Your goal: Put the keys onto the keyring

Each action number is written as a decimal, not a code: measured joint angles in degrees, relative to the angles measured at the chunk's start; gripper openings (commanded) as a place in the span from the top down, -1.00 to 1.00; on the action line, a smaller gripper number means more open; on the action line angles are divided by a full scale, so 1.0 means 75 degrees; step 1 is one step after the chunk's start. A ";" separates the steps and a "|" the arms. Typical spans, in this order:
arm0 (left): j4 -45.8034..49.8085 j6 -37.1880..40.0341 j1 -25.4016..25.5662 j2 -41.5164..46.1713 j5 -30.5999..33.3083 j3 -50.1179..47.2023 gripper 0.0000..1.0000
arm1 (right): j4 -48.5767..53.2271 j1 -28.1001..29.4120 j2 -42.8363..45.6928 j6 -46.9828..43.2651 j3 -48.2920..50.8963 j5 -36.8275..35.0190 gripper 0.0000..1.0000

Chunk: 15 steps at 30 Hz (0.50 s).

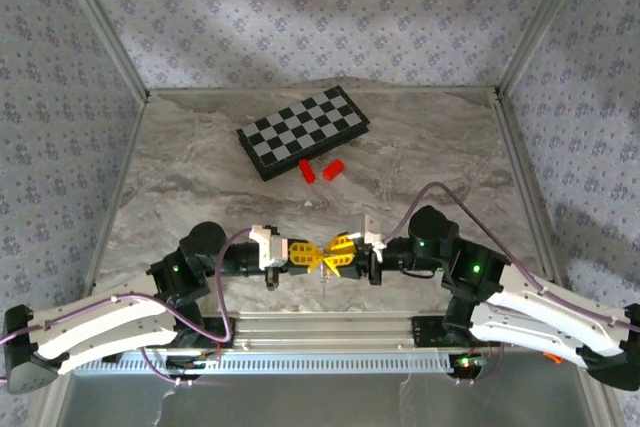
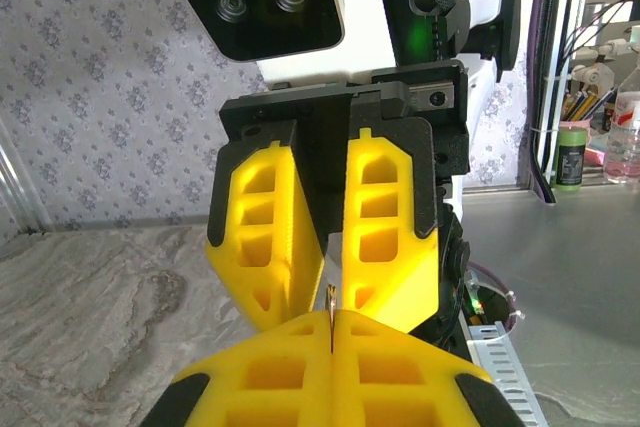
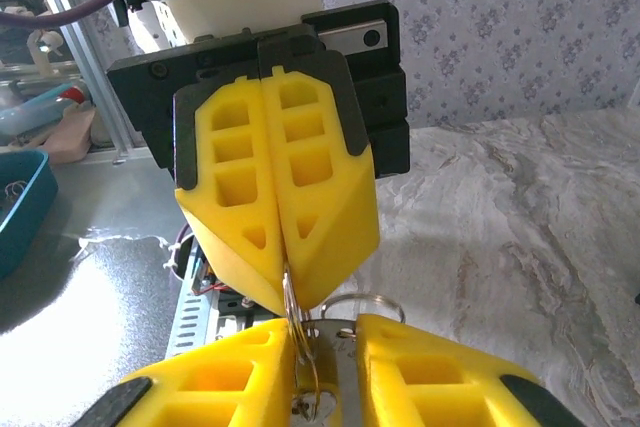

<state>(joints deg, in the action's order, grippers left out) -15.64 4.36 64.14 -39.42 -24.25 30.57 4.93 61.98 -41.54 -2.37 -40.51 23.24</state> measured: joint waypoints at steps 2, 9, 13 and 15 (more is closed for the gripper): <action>0.0003 0.0003 -0.0003 0.0003 0.0006 0.0000 1.00 | -0.0044 0.0000 -0.0023 0.0012 0.0017 0.0044 0.75; 0.0256 0.0026 -0.0006 0.0087 0.0160 0.0003 0.92 | -0.0020 0.0006 -0.0067 -0.0029 0.0026 0.0131 1.00; 0.0970 0.0251 0.0000 0.0085 0.0382 0.0195 0.61 | 0.0478 0.0052 -0.0122 -0.0149 -0.0085 -0.0105 1.00; 0.1533 0.0393 0.0000 0.0073 0.0583 0.0440 0.59 | 0.0976 0.0128 -0.0233 -0.0268 -0.0309 -0.0385 1.00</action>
<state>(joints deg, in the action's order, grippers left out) -4.14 7.31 64.14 -38.87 -19.88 33.87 12.25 62.94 -43.29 -4.38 -42.83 20.36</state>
